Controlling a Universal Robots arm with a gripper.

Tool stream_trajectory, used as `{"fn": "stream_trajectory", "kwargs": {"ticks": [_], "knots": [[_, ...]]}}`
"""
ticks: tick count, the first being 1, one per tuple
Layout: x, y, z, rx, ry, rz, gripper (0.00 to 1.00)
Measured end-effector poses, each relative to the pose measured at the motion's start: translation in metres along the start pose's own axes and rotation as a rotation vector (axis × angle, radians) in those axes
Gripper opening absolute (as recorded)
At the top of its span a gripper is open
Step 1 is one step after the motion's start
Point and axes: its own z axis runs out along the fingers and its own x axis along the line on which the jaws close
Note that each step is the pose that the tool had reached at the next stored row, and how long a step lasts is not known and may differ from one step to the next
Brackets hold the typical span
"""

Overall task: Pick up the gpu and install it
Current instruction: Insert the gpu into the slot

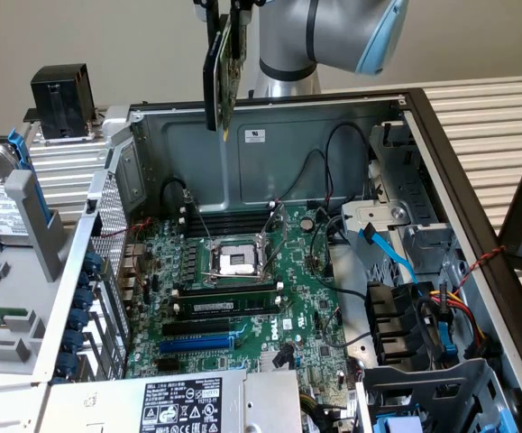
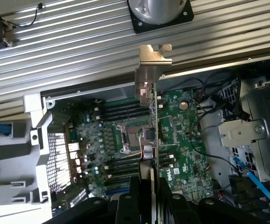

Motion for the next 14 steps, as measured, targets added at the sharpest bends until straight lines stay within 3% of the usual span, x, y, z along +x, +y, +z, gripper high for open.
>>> {"fn": "stream_trajectory", "kwargs": {"ticks": [6, 8, 14], "knots": [[0.0, 0.0, 0.0, 0.0, 0.0, 0.0, 0.27], [0.0003, 0.0004, 0.0002, -0.0008, -0.0041, -0.006, 0.27], [0.0004, 0.0004, 0.0007, 0.003, 0.0073, -0.112, 0.27]]}}
